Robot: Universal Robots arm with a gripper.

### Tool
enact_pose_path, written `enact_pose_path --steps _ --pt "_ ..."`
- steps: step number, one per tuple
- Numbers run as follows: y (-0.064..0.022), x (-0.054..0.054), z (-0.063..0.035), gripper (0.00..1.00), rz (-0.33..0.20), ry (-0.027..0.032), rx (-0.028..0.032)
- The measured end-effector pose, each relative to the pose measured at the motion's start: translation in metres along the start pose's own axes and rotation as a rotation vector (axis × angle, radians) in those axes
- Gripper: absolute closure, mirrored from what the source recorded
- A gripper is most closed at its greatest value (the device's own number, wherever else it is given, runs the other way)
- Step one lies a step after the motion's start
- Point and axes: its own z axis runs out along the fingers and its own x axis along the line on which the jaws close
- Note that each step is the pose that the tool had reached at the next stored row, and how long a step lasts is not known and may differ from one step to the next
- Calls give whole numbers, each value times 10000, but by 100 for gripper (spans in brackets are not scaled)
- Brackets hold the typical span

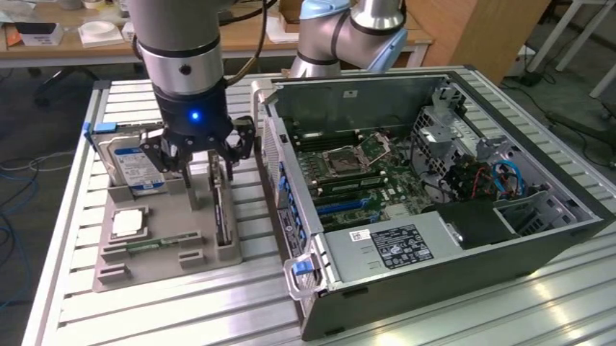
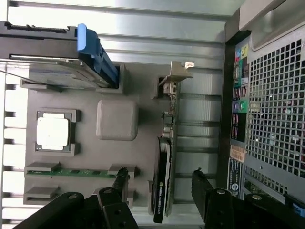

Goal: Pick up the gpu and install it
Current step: 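Pick up the gpu and move the gpu toward the slot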

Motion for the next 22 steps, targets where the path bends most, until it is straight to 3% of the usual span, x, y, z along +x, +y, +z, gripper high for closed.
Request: enact_pose_path --steps 13,22 --pt "-139 3 232 35 -85 1 -4" --pt "-164 -86 396 35 -84 3 -2"
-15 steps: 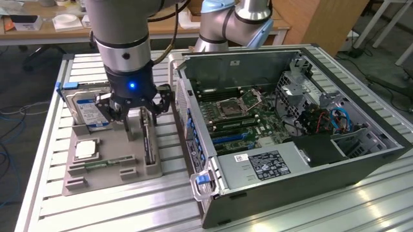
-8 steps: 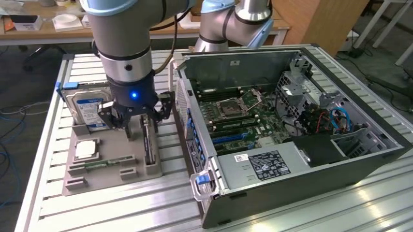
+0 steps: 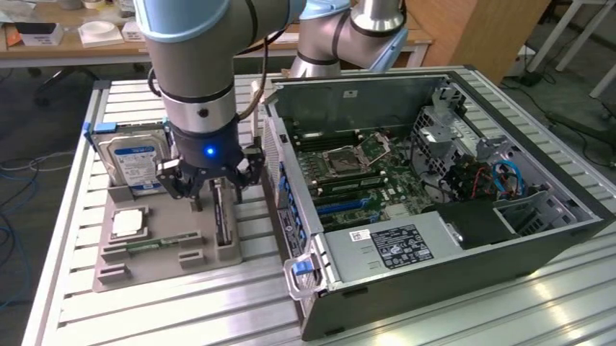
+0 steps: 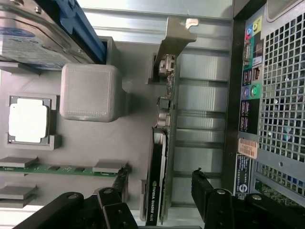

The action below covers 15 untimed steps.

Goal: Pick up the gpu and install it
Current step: 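Pick up the gpu and move the gpu toward the slot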

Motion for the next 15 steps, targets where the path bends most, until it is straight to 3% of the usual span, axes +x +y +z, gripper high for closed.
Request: enact_pose_path --steps 6,15 --pt "-7 1 109 35 63 -3 2" --pt "8 2 216 35 779 -36 17"
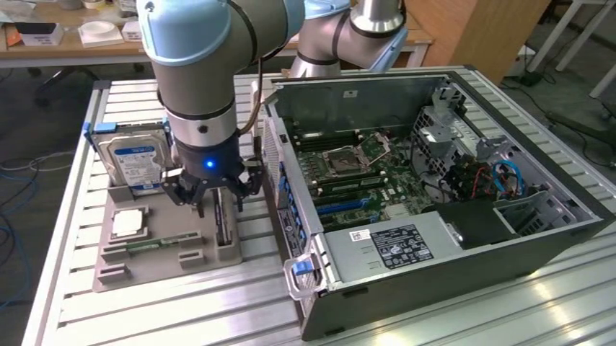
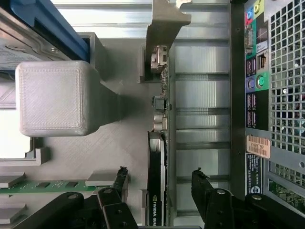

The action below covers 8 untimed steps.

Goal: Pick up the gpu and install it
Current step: 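Pick up the gpu and move the gpu toward the slot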

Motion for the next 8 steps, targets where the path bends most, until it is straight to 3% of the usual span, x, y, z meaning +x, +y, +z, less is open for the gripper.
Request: enact_pose_path --steps 8 --pt "62 3 7 35 1 -1 0"
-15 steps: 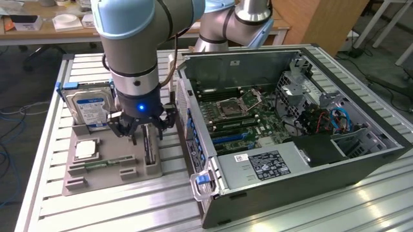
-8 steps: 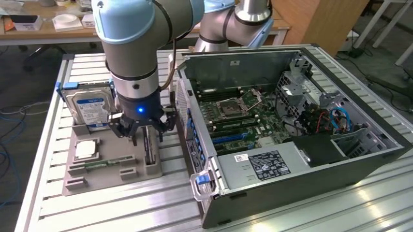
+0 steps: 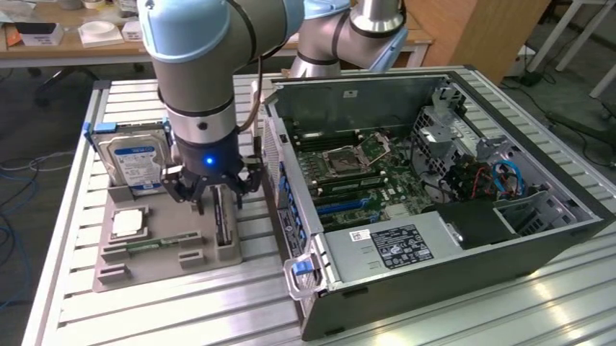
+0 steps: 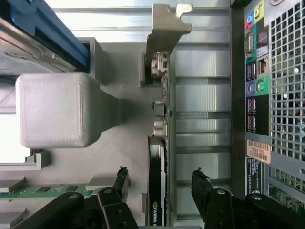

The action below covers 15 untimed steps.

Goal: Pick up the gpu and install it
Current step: 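Pick up the gpu and move the gpu toward the slot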

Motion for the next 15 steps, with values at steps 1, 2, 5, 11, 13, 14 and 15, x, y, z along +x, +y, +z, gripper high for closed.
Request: enact_pose_path --steps 1,2,5,11,13,14,15 --pt "14 0 3 35 0 -1 -1" --pt "21 1 8 35 0 -1 -2" --pt "31 1 44 35 -1 1 -8" --pt "32 2 53 35 0 1 -13" --pt "32 2 53 35 0 1 -13" --pt "32 2 53 36 0 1 -12" --pt "33 2 53 36 0 1 -13"
